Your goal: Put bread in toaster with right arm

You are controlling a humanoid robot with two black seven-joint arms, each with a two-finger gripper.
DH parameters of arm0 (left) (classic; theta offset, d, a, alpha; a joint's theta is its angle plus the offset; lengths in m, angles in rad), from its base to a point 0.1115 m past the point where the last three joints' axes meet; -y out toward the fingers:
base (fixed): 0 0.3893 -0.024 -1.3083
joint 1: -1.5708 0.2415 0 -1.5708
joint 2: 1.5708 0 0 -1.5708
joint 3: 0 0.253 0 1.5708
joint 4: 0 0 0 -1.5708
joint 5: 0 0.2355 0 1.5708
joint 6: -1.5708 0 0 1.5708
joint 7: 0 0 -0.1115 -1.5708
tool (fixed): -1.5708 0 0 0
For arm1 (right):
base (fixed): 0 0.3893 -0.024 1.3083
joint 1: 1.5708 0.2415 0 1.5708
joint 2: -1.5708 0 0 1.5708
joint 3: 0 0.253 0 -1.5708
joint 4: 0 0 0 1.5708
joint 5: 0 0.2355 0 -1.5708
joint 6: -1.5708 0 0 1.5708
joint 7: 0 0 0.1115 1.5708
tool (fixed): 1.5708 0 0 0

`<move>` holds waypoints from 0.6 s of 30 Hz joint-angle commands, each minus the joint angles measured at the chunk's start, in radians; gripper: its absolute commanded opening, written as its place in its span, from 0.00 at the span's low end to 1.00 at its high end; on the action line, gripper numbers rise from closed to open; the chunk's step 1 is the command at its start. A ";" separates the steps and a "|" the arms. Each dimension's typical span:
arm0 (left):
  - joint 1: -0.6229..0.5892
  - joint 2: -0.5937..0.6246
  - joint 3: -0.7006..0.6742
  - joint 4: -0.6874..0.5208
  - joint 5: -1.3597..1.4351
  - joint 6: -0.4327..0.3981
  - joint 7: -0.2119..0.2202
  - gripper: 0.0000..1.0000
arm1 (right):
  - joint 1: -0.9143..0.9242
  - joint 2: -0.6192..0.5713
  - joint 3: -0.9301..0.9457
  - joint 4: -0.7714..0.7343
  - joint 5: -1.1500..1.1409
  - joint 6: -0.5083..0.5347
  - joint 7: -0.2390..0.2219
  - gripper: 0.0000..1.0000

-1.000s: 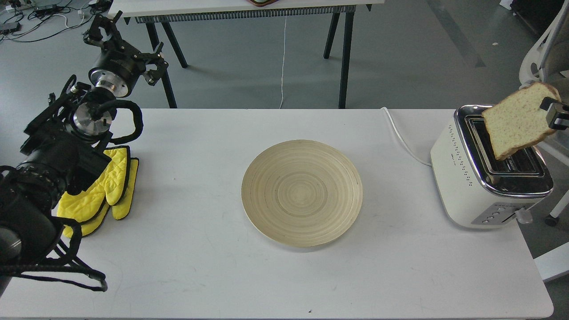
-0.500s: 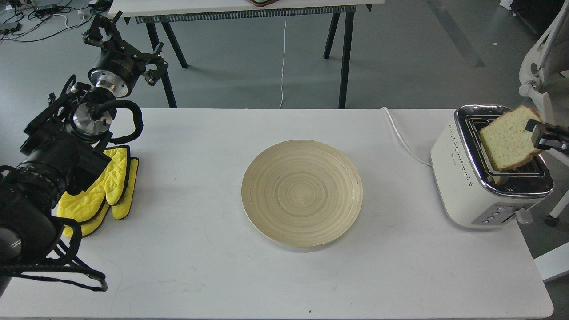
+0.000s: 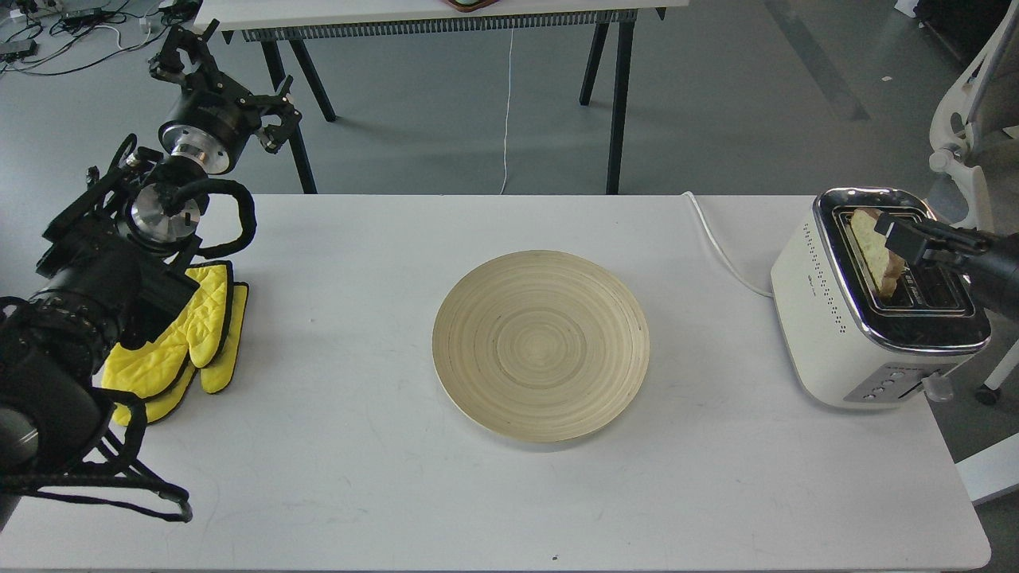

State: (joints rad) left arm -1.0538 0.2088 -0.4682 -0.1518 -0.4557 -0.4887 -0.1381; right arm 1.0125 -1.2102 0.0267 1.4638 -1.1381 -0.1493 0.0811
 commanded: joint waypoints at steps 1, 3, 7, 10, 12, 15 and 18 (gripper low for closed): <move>0.000 0.000 -0.001 0.000 0.000 0.000 0.000 1.00 | -0.003 0.020 0.110 -0.013 0.177 0.008 0.016 0.97; 0.000 0.000 0.000 0.000 0.000 0.000 0.000 1.00 | 0.000 0.073 0.165 -0.039 0.312 0.010 0.020 0.99; 0.000 0.001 -0.001 0.000 0.000 0.000 0.000 1.00 | 0.000 0.194 0.265 -0.135 0.501 0.008 0.090 1.00; 0.000 0.001 -0.001 0.000 0.000 0.000 -0.002 1.00 | -0.002 0.296 0.306 -0.242 0.628 0.016 0.199 1.00; 0.000 0.001 -0.001 0.000 0.000 0.000 -0.002 1.00 | 0.000 0.366 0.317 -0.308 0.731 0.028 0.242 1.00; 0.000 0.001 -0.001 0.000 0.000 0.000 -0.002 1.00 | -0.003 0.441 0.352 -0.391 0.891 0.071 0.243 1.00; 0.000 0.001 -0.001 0.000 0.000 0.000 -0.002 1.00 | -0.005 0.538 0.413 -0.509 1.018 0.089 0.236 1.00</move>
State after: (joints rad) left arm -1.0538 0.2104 -0.4695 -0.1518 -0.4557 -0.4886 -0.1397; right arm 1.0102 -0.7628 0.3851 1.0623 -0.2450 -0.0806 0.3213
